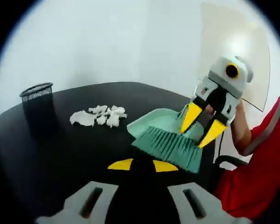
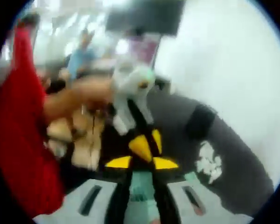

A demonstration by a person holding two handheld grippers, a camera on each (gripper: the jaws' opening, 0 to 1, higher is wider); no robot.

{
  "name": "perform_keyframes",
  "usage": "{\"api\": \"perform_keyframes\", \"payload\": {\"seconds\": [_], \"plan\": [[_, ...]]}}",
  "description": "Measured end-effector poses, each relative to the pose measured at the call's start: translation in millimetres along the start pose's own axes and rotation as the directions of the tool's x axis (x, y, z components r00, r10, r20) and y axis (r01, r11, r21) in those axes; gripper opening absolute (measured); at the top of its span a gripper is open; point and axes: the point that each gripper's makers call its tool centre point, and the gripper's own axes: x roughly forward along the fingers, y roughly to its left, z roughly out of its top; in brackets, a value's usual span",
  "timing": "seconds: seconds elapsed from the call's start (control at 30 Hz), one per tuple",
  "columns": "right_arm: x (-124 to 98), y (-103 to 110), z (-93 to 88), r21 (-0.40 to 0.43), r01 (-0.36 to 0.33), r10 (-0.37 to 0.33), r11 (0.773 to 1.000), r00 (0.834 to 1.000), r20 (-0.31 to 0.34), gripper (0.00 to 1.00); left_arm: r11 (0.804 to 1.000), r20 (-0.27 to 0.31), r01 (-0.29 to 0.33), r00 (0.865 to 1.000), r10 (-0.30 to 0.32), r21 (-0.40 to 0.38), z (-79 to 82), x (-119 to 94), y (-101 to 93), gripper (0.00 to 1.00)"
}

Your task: Pick up the broom and sweep the trash on the tabletop into the dustpan.

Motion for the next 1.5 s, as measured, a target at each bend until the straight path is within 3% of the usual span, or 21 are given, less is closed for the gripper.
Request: {"api": "perform_keyframes", "payload": {"seconds": [0.03,0.07,0.17,0.2,0.3,0.4,0.5,0.57,0.63,0.67,0.7,0.77,0.9,0.93,0.97,1.03,1.13,1.27,1.37,1.43,1.5], "plan": [[-15,-12,18.4,0.011,0.052,-0.052,0.999,0.993,0.106,0.28,1.000,0.004,0.006,1.000,-0.007,0.025,8.3,0,-3.0,0.21],[-32,-26,34.4,0.025,0.118,-0.121,0.993,0.970,0.210,0.31,0.998,0.011,0.023,1.000,-0.024,0.057,17.9,2,-8.8,0.21],[-93,-72,50.8,0.105,0.338,-0.350,0.935,0.838,0.418,0.32,0.989,0.013,0.093,0.995,-0.095,0.118,40.6,11,-29.0,0.21],[-112,-87,47.0,0.151,0.392,-0.417,0.907,0.792,0.447,0.32,0.983,0.006,0.122,0.992,-0.124,0.138,47.0,16,-38.0,0.21],[-157,-123,17.1,0.299,0.493,-0.577,0.817,0.686,0.443,0.31,0.957,-0.047,0.191,0.982,-0.185,0.219,60.7,42,-58.7,0.20],[-187,-143,-20.6,0.416,0.525,-0.670,0.742,0.601,0.436,0.25,0.911,-0.156,0.300,0.952,-0.265,0.282,60.7,65,-80.9,0.21],[-191,-143,-47.6,0.450,0.526,-0.691,0.722,0.588,0.420,0.23,0.837,-0.304,0.391,0.909,-0.285,0.383,52.6,81,-95.0,0.25],[-192,-140,-55.9,0.487,0.519,-0.705,0.703,0.598,0.381,0.22,0.822,-0.381,0.416,0.885,-0.268,0.389,46.4,85,-98.5,0.29],[-200,-133,-31.5,0.446,0.512,-0.679,0.734,0.535,0.503,0.22,0.793,-0.442,0.458,0.856,-0.269,0.403,43.5,92,-104.8,0.32],[-196,-133,-35.9,0.450,0.514,-0.683,0.730,0.550,0.480,0.22,0.792,-0.464,0.473,0.842,-0.277,0.385,40.0,93,-110.5,0.31],[-187,-133,-45.6,0.456,0.513,-0.685,0.727,0.588,0.431,0.22,0.784,-0.476,0.490,0.831,-0.288,0.380,38.9,97,-114.8,0.31],[-177,-135,-53.9,0.471,0.494,-0.675,0.731,0.628,0.388,0.22,0.789,-0.508,0.515,0.804,-0.309,0.335,33.2,102,-121.1,0.32],[-176,-134,-48.8,0.464,0.478,-0.660,0.746,0.628,0.413,0.22,0.790,-0.540,0.523,0.785,-0.302,0.320,26.3,108,-122.1,0.31],[-176,-134,-49.6,0.468,0.476,-0.661,0.744,0.628,0.411,0.22,0.789,-0.559,0.542,0.765,-0.320,0.290,22.8,106,-124.8,0.28],[-177,-134,-50.4,0.474,0.473,-0.662,0.743,0.627,0.411,0.22,0.785,-0.562,0.551,0.758,-0.331,0.281,22.3,106,-126.3,0.21],[-180,-133,-48.6,0.489,0.455,-0.659,0.744,0.619,0.428,0.22,0.776,-0.567,0.556,0.757,-0.324,0.299,20.4,107,-126.9,0.14],[-181,-134,-48.4,0.502,0.440,-0.657,0.745,0.616,0.434,0.21,0.766,-0.552,0.545,0.776,-0.306,0.341,22.2,105,-124.2,0.14],[-181,-132,-48.0,0.509,0.433,-0.656,0.744,0.615,0.437,0.21,0.790,-0.462,0.487,0.836,-0.298,0.372,39.9,98,-116.5,0.14],[-174,-127,-46.0,0.485,0.432,-0.639,0.760,0.634,0.436,0.21,0.821,-0.341,0.430,0.888,-0.309,0.376,56.5,83,-110.3,0.14],[-169,-124,-47.5,0.466,0.439,-0.629,0.768,0.654,0.420,0.21,0.832,-0.259,0.404,0.910,-0.323,0.380,64.4,71,-107.5,0.14],[-165,-123,-47.6,0.448,0.447,-0.623,0.774,0.665,0.413,0.21,0.862,-0.154,0.356,0.934,-0.321,0.360,74.4,56,-99.2,0.14]]}}
